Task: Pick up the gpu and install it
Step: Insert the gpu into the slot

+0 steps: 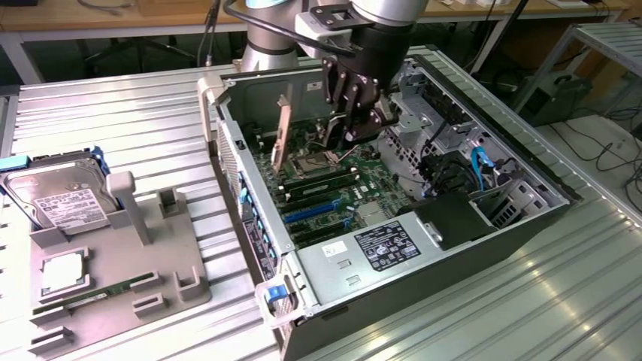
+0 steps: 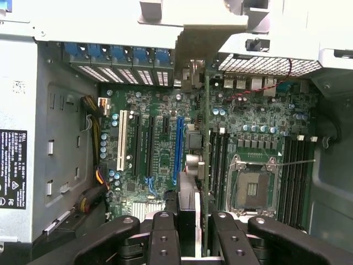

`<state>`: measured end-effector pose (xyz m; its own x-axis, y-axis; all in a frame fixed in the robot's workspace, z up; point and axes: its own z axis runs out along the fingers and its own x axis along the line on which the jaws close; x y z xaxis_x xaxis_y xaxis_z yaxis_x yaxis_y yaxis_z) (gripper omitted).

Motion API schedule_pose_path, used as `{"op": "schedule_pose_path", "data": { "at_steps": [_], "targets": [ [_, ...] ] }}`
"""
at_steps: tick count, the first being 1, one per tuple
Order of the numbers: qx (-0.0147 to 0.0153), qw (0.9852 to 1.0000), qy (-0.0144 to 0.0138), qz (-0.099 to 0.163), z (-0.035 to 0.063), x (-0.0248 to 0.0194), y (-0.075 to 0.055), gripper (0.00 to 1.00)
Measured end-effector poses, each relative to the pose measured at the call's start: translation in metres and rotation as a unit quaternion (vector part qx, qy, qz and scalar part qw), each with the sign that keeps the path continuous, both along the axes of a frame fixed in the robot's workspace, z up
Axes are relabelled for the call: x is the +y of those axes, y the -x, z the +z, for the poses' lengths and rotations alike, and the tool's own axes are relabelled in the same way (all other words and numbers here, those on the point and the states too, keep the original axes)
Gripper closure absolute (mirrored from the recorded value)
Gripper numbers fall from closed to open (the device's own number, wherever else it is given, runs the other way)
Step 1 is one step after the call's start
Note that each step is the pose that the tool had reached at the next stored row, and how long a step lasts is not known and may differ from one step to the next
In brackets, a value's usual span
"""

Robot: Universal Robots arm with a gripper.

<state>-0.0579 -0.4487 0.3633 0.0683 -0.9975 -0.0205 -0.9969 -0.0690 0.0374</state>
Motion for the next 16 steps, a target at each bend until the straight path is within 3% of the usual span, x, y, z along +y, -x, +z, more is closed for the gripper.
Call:
{"op": "schedule_pose_path", "data": {
  "at_steps": [11, 16],
  "targets": [
    [0.0060, 1.0000, 0.0000, 0.001, -0.0074, 0.0000, 0.000, 0.72],
    [0.0112, 0.9999, 0.0000, 0.001, -0.0111, 0.0000, 0.000, 0.72]
  ]
}}
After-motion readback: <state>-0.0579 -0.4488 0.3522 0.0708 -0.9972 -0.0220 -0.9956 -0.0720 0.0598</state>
